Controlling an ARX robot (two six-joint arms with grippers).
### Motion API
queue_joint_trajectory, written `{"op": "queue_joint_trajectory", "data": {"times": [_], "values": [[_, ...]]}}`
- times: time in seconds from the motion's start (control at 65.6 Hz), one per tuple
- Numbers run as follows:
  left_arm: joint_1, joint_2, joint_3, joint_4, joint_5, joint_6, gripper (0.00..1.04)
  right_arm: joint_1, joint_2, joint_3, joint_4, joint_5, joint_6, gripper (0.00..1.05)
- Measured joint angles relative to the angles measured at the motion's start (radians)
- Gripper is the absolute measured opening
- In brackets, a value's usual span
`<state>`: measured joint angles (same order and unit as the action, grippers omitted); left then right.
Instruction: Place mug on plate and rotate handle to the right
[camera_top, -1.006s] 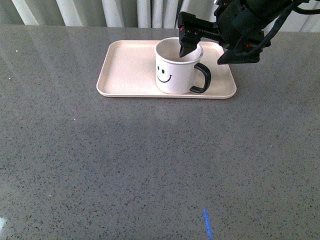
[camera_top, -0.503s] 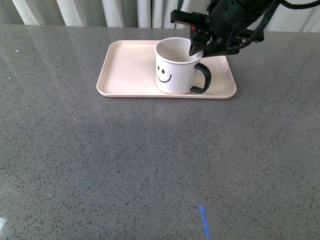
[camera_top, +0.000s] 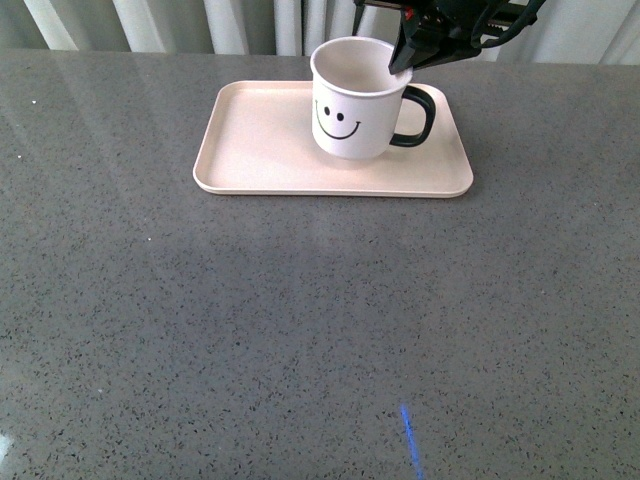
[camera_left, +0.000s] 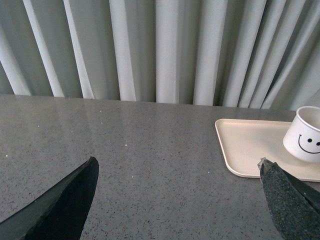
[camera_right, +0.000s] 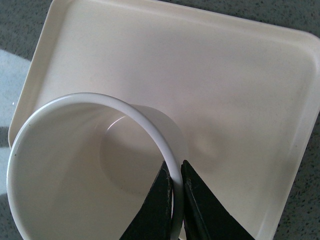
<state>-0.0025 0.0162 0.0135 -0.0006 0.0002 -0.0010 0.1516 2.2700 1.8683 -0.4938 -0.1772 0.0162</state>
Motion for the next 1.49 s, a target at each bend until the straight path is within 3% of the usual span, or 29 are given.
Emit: {"op": "queue_joint_trajectory", "data": {"times": [0.366, 0.778, 1.494], "values": [[0.000, 0.000, 0.000, 0.000, 0.000, 0.000, 0.96, -0.006, 0.092, 0.144, -0.121, -0.065, -0.249, 0.02], [0.000, 0.000, 0.000, 0.000, 0.000, 0.000, 0.96, -0.012, 0.129, 0.214, -0.171, -0.104, -0.327, 0.02], [0.000, 0.000, 0.000, 0.000, 0.000, 0.000, 0.96, -0.012, 0.146, 0.215, -0.166, -0.080, -0.372, 0.02]]}}
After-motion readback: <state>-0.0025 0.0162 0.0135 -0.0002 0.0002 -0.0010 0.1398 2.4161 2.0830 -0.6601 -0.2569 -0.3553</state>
